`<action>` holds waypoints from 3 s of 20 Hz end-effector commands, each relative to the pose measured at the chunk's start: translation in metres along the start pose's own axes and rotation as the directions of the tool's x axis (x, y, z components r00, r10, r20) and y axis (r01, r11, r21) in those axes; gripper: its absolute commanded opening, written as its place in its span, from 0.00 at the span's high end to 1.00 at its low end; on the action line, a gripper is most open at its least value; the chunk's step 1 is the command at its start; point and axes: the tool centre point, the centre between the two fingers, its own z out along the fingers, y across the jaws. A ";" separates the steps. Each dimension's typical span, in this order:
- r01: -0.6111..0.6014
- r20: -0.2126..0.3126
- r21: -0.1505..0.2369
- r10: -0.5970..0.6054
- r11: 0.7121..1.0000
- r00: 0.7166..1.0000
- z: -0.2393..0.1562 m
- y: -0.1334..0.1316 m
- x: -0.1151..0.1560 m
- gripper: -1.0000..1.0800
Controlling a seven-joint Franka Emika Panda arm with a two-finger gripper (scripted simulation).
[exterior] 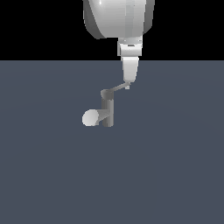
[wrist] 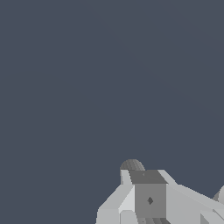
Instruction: Turn on the faucet by rotating a designated handle.
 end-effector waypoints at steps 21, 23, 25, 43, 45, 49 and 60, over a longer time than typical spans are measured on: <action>0.000 0.004 0.020 0.000 1.000 1.000 -0.009 0.047 -0.006 1.00; 0.000 0.004 0.017 0.000 1.000 1.000 -0.008 0.052 -0.010 1.00; 0.000 0.003 0.014 0.000 1.000 1.000 -0.007 0.058 -0.013 1.00; -0.018 0.004 0.017 0.018 1.000 1.000 -0.008 0.092 -0.035 1.00; -0.015 0.004 0.013 0.015 1.000 1.000 -0.007 0.094 -0.047 1.00; -0.011 0.002 0.004 0.011 1.000 1.000 -0.003 0.100 -0.073 1.00; -0.047 0.004 0.013 0.047 0.999 0.999 -0.008 0.090 -0.092 1.00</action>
